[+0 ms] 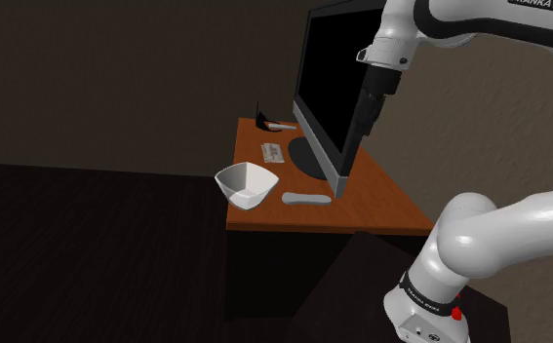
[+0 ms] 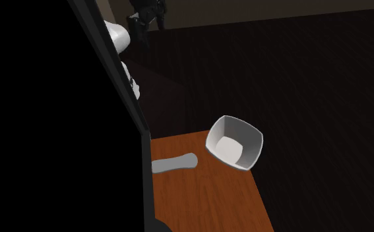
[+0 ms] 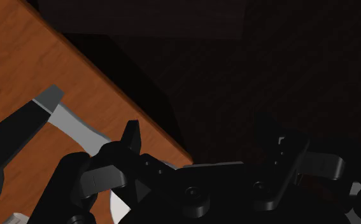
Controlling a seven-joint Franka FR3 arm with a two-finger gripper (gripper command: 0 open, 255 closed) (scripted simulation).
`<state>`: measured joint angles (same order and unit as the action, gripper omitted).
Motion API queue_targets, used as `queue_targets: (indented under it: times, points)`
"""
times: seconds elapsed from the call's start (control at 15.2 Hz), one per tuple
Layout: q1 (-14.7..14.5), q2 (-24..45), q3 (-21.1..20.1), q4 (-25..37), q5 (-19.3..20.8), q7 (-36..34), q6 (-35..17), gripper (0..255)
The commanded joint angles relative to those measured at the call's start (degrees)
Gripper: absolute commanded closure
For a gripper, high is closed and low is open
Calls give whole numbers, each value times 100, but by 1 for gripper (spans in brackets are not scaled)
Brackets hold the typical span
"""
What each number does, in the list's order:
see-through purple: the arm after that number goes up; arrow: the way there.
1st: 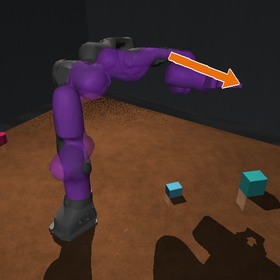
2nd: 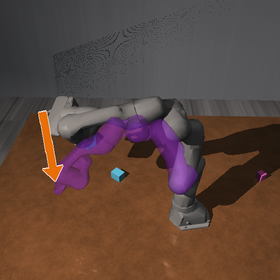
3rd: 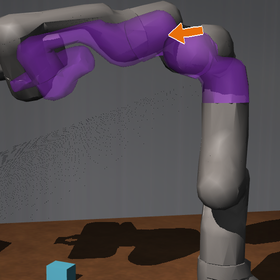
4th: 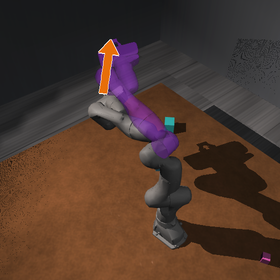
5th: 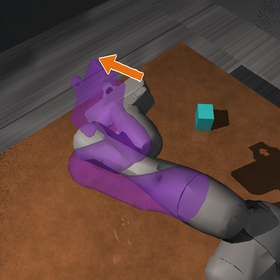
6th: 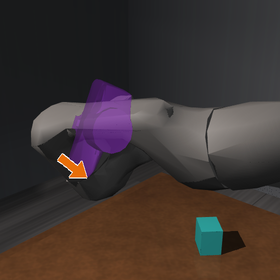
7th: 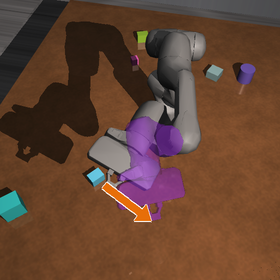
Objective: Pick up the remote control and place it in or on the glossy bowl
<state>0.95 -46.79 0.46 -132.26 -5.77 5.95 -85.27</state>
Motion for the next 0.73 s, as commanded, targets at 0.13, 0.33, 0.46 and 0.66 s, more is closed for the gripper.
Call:
queue_targets:
  times: [0.13, 0.33, 0.46, 0.66]
  points:
    - [-9, 34, 155, -294, 140, 332, -310, 0]
    - [-14, 158, 395, -680, 348, 822, -799, 0]
    - [-16, 292, 561, -898, 484, 1144, -1143, 0]
    - [-18, 573, 817, -1162, 676, 1619, -1682, 0]
